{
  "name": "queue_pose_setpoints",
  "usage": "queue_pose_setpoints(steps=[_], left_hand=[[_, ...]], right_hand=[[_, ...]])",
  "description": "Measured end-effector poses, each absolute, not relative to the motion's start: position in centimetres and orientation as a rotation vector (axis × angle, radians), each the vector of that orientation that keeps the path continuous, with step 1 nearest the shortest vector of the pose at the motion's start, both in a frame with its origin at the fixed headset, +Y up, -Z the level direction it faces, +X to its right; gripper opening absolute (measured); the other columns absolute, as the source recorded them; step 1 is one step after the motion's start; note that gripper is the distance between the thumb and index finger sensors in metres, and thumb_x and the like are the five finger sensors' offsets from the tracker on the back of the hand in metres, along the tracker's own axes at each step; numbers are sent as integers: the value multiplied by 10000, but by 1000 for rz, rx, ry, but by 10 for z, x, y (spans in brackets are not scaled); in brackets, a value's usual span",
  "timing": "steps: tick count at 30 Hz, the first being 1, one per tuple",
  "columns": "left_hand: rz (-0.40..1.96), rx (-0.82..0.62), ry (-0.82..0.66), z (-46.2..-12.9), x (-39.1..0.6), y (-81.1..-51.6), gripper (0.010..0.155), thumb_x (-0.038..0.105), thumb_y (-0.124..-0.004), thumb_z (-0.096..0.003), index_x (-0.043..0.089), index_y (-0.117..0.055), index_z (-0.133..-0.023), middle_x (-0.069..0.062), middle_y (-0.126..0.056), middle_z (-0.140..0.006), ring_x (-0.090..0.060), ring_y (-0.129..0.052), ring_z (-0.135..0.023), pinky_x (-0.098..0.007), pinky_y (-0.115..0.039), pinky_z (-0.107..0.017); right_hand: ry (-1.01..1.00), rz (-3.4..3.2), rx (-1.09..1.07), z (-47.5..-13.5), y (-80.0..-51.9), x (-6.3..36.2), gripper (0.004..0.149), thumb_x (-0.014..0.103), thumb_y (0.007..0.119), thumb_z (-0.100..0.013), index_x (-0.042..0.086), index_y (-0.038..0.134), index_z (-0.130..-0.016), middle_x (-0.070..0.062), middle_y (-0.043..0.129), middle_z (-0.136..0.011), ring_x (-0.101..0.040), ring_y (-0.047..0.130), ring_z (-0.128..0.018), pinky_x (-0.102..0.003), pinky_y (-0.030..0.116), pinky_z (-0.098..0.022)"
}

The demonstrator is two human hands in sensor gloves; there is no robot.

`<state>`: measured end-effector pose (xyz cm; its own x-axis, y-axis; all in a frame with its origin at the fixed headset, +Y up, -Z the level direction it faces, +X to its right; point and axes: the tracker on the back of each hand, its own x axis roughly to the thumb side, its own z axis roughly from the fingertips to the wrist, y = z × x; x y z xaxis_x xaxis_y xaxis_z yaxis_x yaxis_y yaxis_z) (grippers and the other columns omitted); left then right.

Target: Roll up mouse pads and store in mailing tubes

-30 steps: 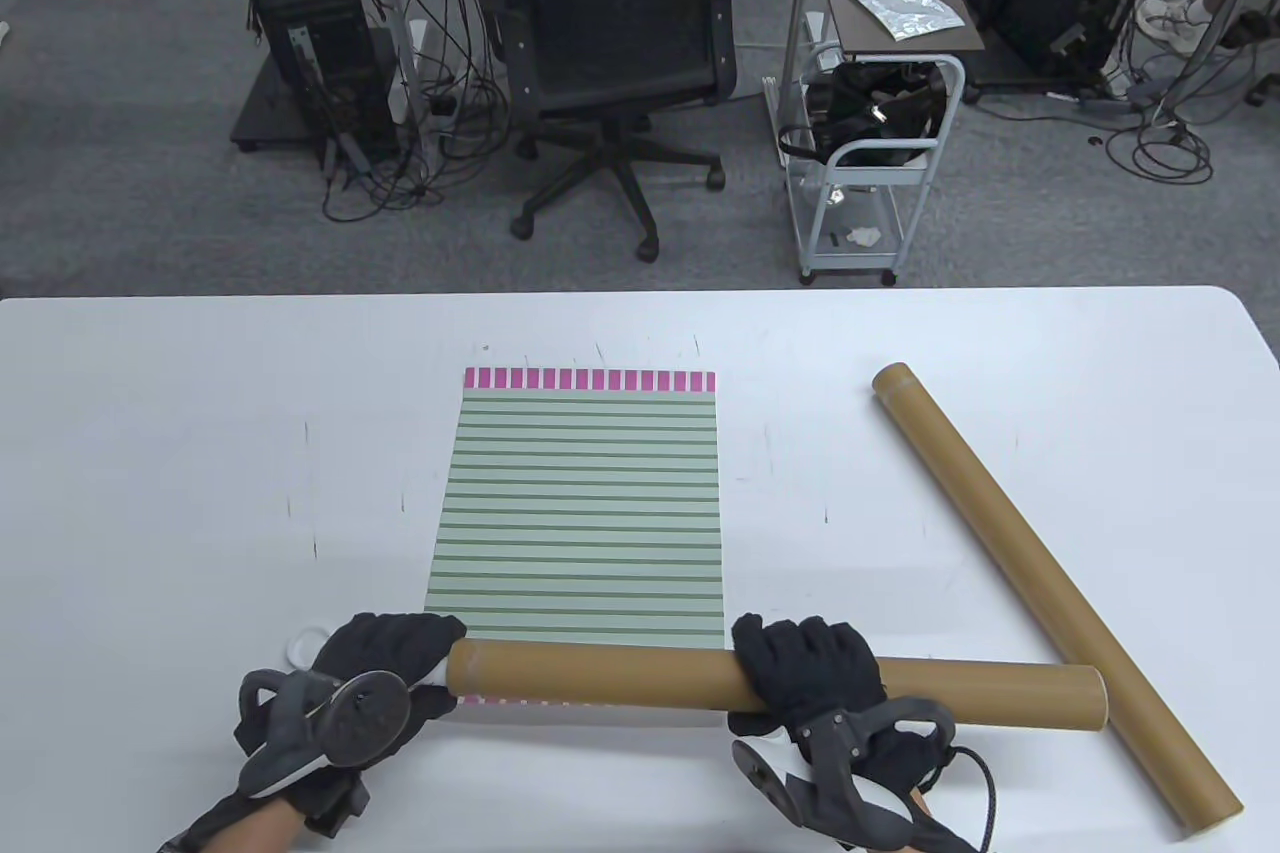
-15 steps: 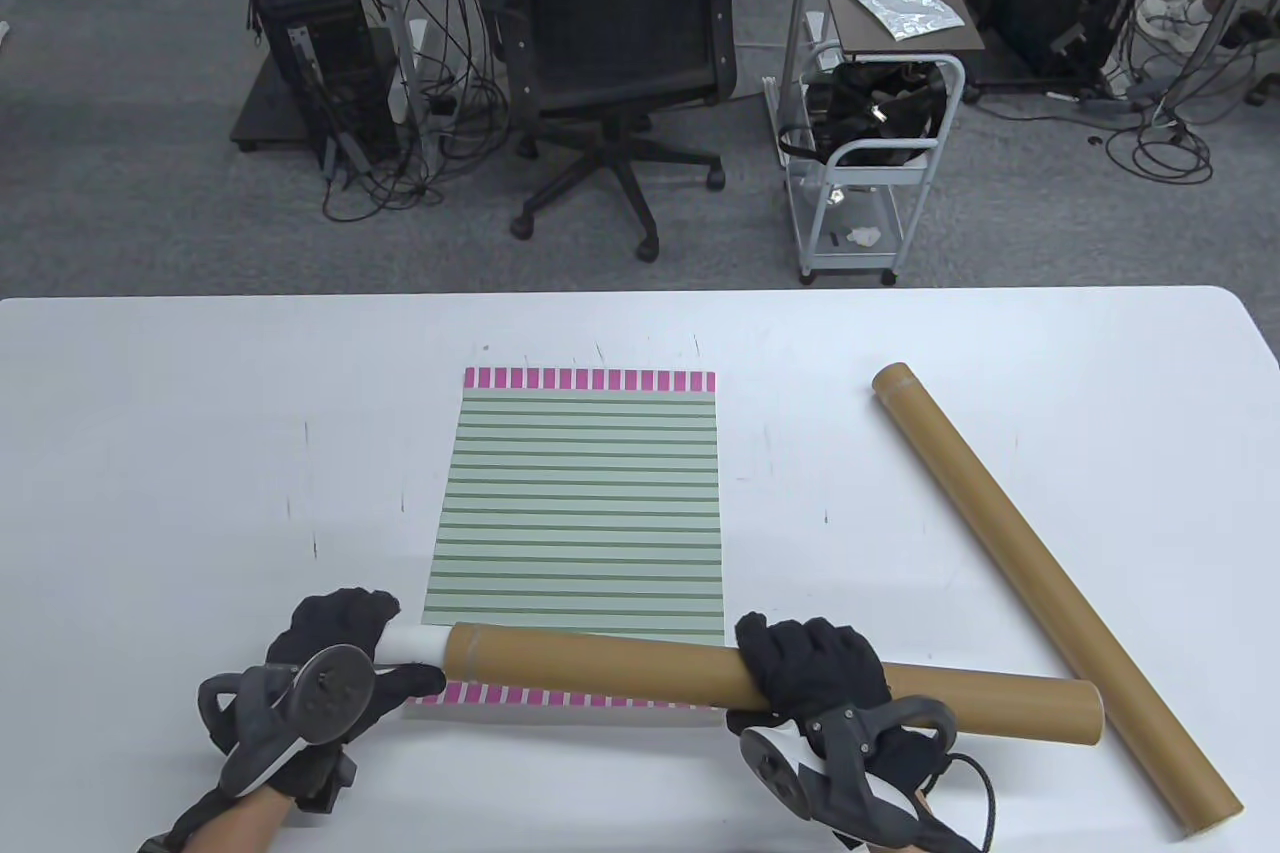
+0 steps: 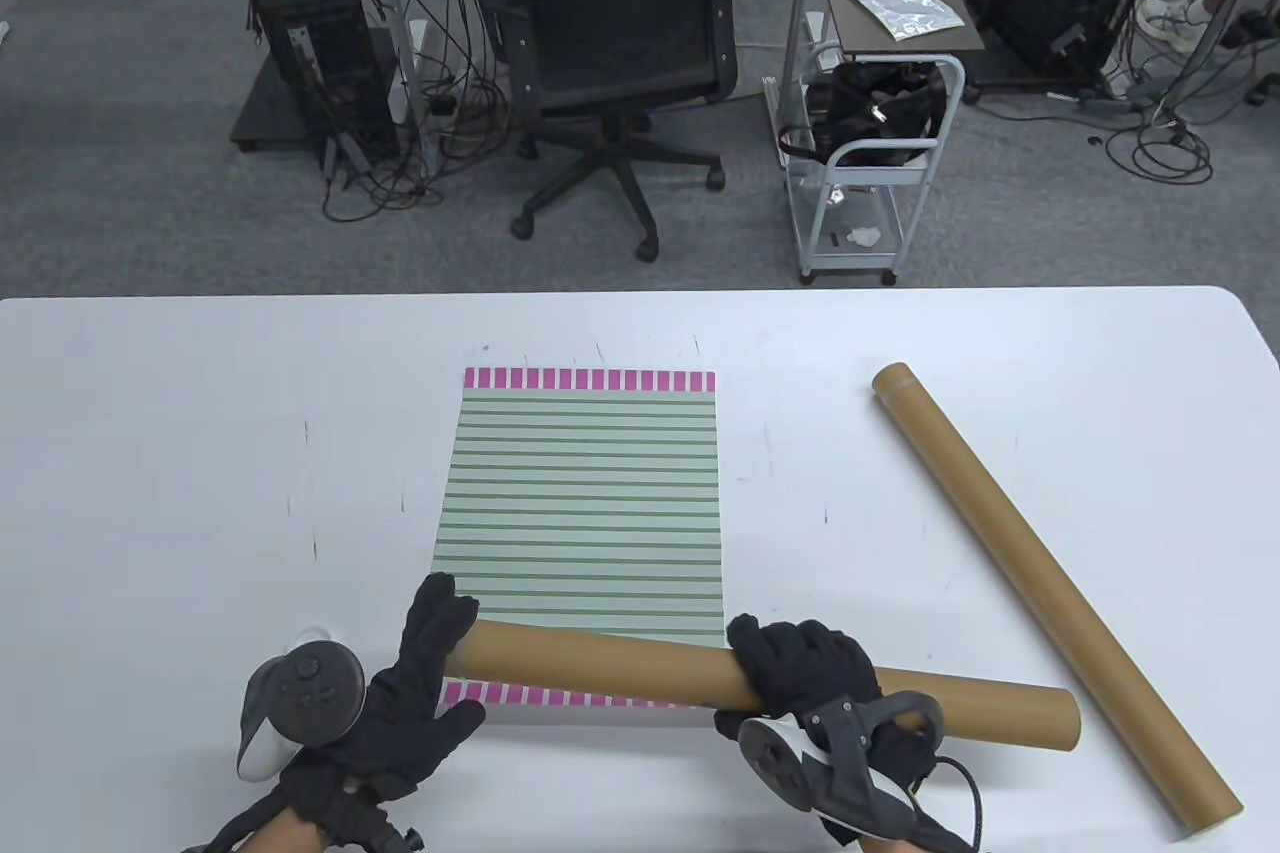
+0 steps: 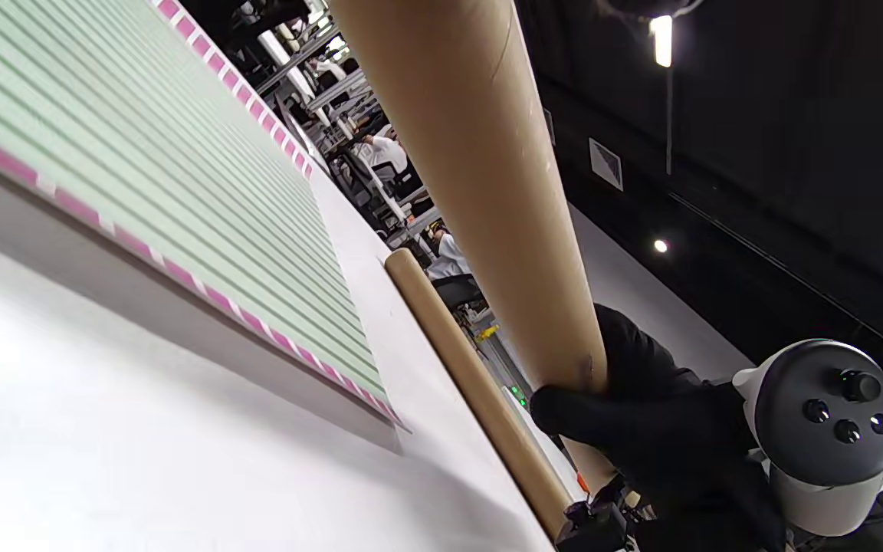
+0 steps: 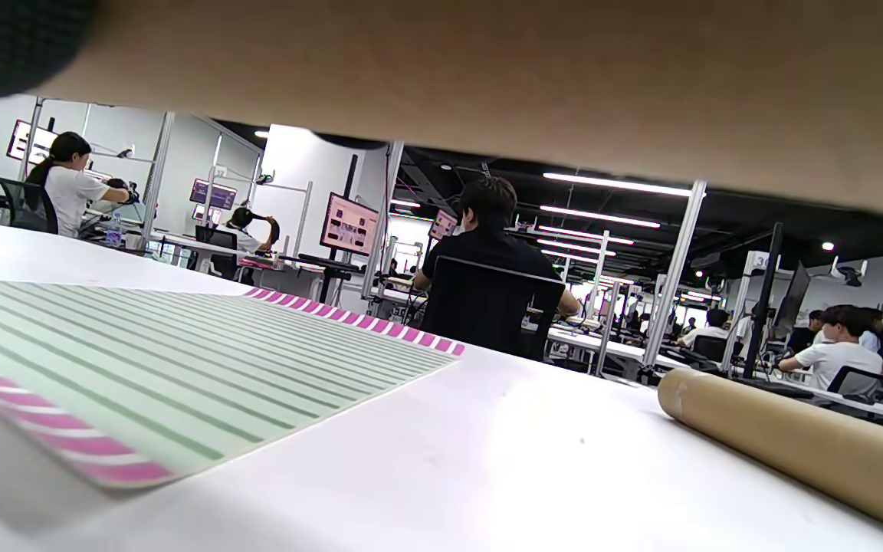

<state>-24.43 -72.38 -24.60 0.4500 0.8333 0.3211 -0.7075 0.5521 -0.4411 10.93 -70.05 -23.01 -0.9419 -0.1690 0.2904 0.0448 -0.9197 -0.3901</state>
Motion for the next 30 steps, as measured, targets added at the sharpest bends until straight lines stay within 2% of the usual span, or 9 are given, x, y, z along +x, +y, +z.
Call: queue_pose_setpoints(steps=[2,5,9,12,13,16,21,25,30], left_hand=[[939,-255,-543,-247,-246,-727,828,548,-597,-470,448,2,-1032,-54,185,-1099,-405,6,-1093,-465,-216,-897],[940,-255,-536,-250,-249,-728,806,570,-606,-460,450,-89,-1067,13,136,-1132,-358,-3,-1120,-471,-244,-911],[895,-189,-488,-255,-261,-729,803,646,-622,-418,440,-245,-1096,80,-100,-1217,-267,-195,-1186,-496,-339,-910],[782,-95,-394,-263,-284,-729,798,670,-632,-398,452,-310,-1095,61,-233,-1229,-276,-274,-1187,-512,-375,-901],[743,-75,-355,-265,-292,-729,800,672,-631,-396,407,-369,-1104,53,-246,-1233,-286,-290,-1186,-520,-386,-896],[551,-29,-195,-274,-324,-731,745,645,-635,-408,395,-478,-1091,55,-336,-1234,-281,-362,-1180,-532,-392,-891],[80,-116,52,-284,-356,-745,787,693,-684,-370,389,-542,-1083,46,-497,-1214,-289,-515,-1156,-536,-510,-862],[8,-194,102,-289,-359,-758,798,669,-739,-363,394,-540,-1086,33,-526,-1207,-303,-551,-1142,-525,-558,-846],[-173,-242,110,-294,-349,-768,704,570,-780,-402,534,-510,-1051,125,-524,-1212,-273,-581,-1140,-507,-594,-838]], right_hand=[[591,-2912,-492,-230,-701,107,750,672,728,-307,331,623,-967,87,813,-846,-188,835,-726,-401,719,-641],[577,-2919,-497,-232,-701,107,752,672,727,-306,332,621,-969,87,811,-847,-187,835,-726,-400,719,-641],[556,-2910,-501,-234,-703,110,754,675,725,-303,332,623,-967,89,811,-846,-186,838,-722,-400,722,-639],[552,-2921,-460,-237,-702,116,757,675,726,-303,331,622,-969,85,812,-846,-187,837,-723,-400,722,-640],[552,-2925,-454,-237,-702,117,756,675,724,-304,330,621,-969,86,811,-847,-186,837,-723,-400,722,-640],[542,-2969,-409,-240,-702,124,755,675,723,-307,328,621,-970,84,810,-848,-188,837,-724,-402,722,-640],[532,-2989,-380,-241,-702,128,756,675,723,-308,326,621,-972,82,813,-846,-189,838,-723,-402,723,-640],[533,-2955,-383,-241,-702,126,758,675,723,-307,325,618,-971,83,809,-850,-189,837,-724,-403,722,-640],[529,-2923,-394,-240,-703,125,760,675,724,-306,325,617,-971,82,809,-849,-189,838,-723,-403,722,-640]])
